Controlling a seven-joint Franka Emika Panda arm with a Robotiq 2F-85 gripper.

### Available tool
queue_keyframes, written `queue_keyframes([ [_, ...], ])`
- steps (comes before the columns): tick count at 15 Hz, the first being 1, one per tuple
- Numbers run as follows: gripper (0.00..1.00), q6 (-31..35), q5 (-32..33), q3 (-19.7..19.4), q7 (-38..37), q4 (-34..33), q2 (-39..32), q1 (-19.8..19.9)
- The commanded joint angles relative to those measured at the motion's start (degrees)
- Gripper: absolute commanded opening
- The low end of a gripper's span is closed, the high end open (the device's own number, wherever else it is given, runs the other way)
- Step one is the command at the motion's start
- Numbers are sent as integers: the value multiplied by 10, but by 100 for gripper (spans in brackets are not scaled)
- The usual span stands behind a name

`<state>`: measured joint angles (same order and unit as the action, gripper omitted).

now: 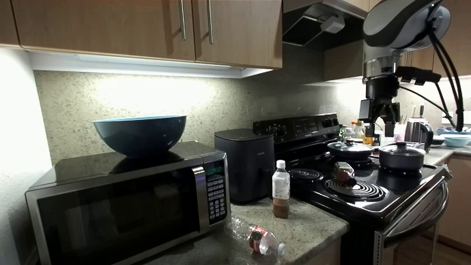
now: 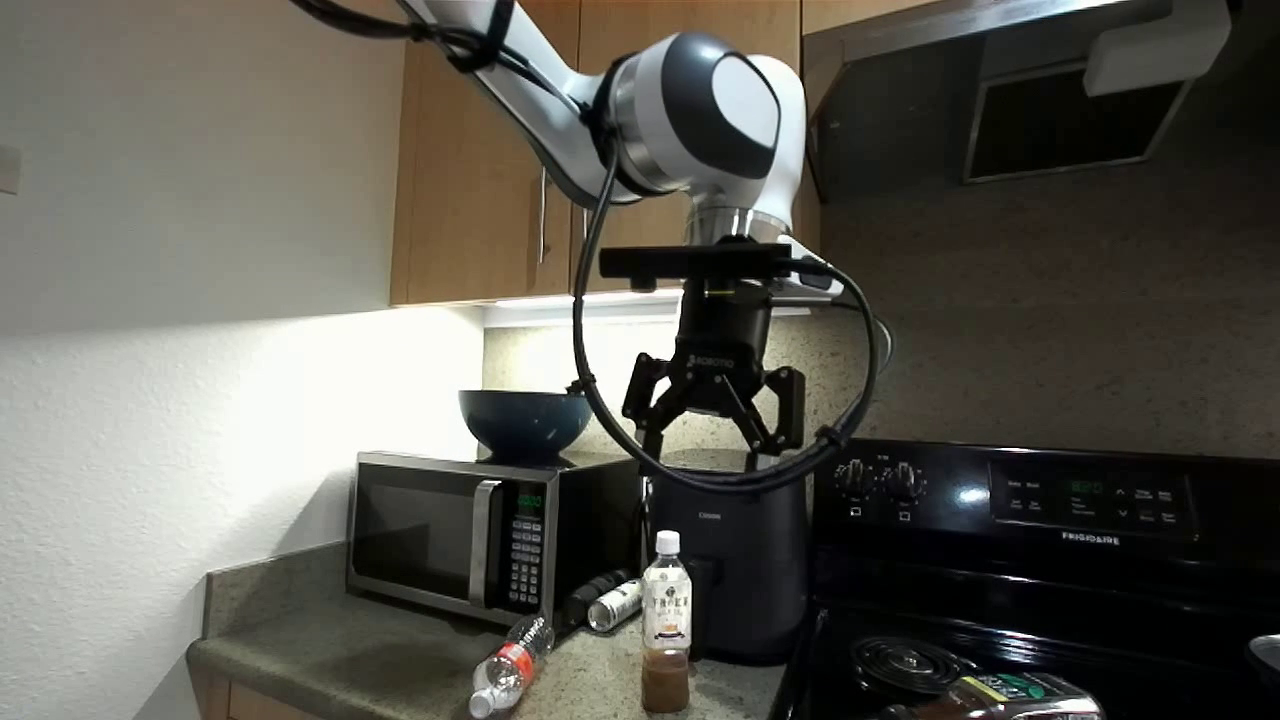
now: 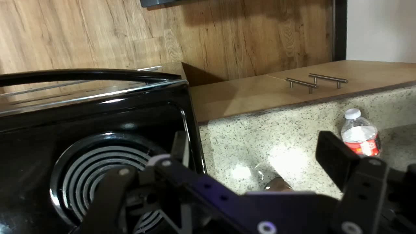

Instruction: Move the bottle of tea to the counter on the left.

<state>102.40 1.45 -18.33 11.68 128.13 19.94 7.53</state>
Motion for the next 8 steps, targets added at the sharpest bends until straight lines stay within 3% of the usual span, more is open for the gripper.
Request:
queue_keyframes([
  [1,100,-13,-15,-4,13,-73,-96,17],
  [4,100,-26,-9,0,-1,-103,-135,31],
  [5,100,-4,-4,7,2,-76,-112,31],
  [8,100,-10,-4,7,2,-95,-136,37],
])
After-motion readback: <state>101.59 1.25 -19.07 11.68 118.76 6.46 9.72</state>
